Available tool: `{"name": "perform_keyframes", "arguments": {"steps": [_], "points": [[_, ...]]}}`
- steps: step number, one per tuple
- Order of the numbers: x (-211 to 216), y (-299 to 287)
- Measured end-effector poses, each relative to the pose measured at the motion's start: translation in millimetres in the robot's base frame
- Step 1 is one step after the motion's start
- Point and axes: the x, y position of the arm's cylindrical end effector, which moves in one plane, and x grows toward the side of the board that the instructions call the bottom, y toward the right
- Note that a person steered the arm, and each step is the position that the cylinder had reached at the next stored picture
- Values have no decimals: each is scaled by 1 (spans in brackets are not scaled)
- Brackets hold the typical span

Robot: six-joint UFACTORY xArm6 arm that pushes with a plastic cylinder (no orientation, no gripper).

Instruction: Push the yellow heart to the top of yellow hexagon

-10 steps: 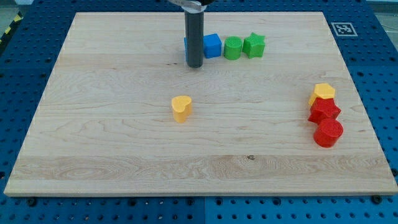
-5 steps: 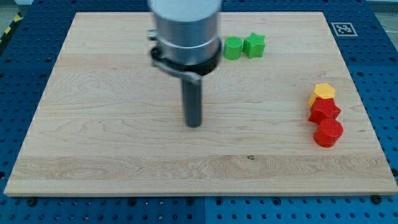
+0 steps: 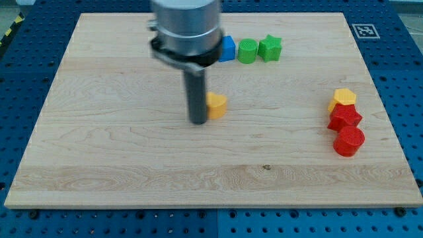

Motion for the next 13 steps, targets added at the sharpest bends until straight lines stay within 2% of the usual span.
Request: {"name": "perform_keyframes", "arguments": {"steps": [1, 2, 4, 5, 8, 9, 10, 11, 13], "points": [[-17, 64], [-23, 78], [-11, -18], [-28, -17], [-38, 101], [-37, 85], [-34, 28], [-53, 23], [-59, 104]]}}
